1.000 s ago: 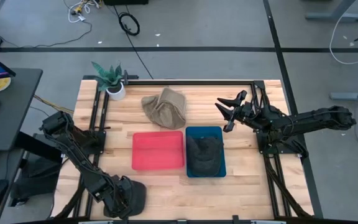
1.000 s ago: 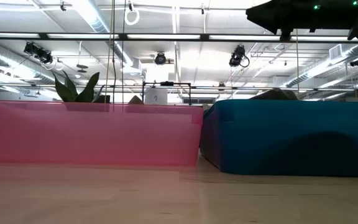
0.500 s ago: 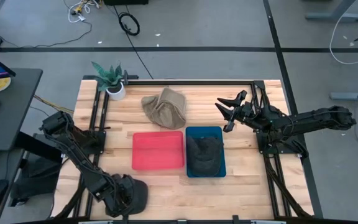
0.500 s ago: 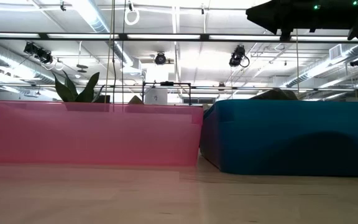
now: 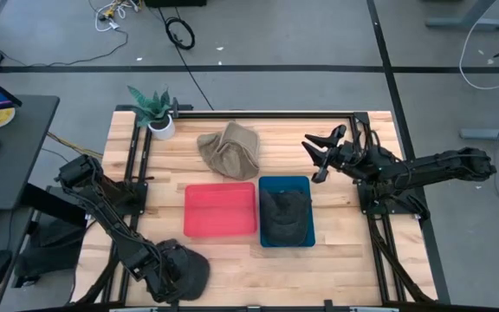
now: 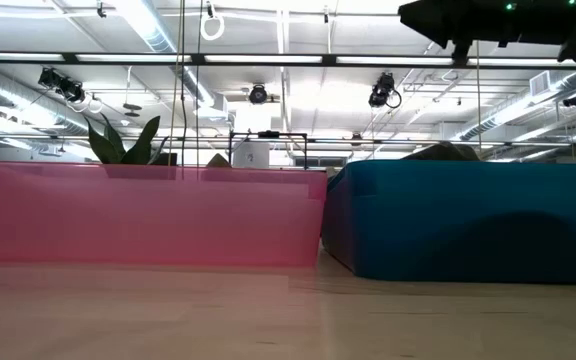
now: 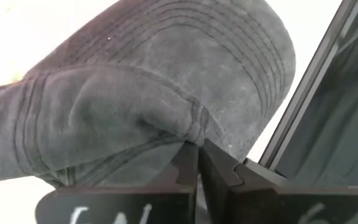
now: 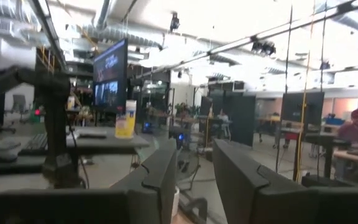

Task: Pick & Place hat
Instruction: Put the black cap into the blue bin

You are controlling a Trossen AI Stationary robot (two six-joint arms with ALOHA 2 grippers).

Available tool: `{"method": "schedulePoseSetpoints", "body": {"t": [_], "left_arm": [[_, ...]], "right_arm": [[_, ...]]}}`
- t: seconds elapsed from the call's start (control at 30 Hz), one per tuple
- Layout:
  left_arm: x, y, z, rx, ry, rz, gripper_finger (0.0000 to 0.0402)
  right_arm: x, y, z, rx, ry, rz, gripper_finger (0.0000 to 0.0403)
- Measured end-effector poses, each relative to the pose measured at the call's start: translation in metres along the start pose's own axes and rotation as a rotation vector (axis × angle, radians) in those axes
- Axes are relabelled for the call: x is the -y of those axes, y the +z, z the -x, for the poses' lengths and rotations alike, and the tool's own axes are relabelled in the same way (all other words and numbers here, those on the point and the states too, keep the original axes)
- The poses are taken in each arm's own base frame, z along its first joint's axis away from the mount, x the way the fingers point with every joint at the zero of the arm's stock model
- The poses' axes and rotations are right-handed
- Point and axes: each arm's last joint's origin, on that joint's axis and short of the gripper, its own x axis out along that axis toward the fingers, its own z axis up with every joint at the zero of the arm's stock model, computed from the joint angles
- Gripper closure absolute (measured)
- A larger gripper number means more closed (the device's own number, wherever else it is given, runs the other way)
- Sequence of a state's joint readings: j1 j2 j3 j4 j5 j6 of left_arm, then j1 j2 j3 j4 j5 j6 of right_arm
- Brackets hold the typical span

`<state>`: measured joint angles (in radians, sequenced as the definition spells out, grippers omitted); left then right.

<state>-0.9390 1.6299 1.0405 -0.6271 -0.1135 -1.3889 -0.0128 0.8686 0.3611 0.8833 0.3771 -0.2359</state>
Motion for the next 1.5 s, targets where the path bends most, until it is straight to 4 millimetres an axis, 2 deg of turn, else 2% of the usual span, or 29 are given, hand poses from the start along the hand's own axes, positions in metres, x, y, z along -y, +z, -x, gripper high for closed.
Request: {"method": "schedulePoseSetpoints", "body": {"t": [0.37, 0.47, 0.6, 0.73, 0.93, 1.1, 1.3, 1.5], "left_arm": [[0.001, 0.0, 0.0, -0.03, -0.011, -0.078, 0.0398], [0.006, 0.004, 0.007, -0.041, -0.015, -0.104, 0.0399], [0.021, 0.017, 0.03, 0.007, -0.005, -0.181, 0.04], [0.036, 0.034, 0.063, 0.066, 0.014, -0.313, 0.04], [0.04, 0.065, 0.108, 0.229, 0.158, -0.551, 0.04], [0.041, 0.093, 0.128, 0.374, 0.272, -0.769, 0.04], [0.026, 0.124, 0.127, 0.414, 0.407, -0.83, 0.04], [0.01, 0.147, 0.109, 0.439, 0.471, -0.77, 0.04]], "right_arm": [[0.002, 0.006, 0.0, 0.062, -0.013, -0.075, 0.0292], [0.002, 0.006, 0.0, 0.061, -0.012, -0.086, 0.0292], [0.001, 0.006, 0.0, 0.06, -0.011, -0.11, 0.0292], [0.001, 0.006, 0.0, 0.062, 0.014, -0.241, 0.0292], [-0.003, 0.007, 0.001, 0.08, 0.146, -0.257, 0.0292], [-0.003, 0.007, 0.001, 0.083, 0.15, -0.244, 0.0292], [-0.005, 0.007, 0.001, 0.082, 0.224, -0.242, 0.0292], [-0.012, 0.015, -0.01, -0.039, 0.377, -0.21, 0.0292]]}}
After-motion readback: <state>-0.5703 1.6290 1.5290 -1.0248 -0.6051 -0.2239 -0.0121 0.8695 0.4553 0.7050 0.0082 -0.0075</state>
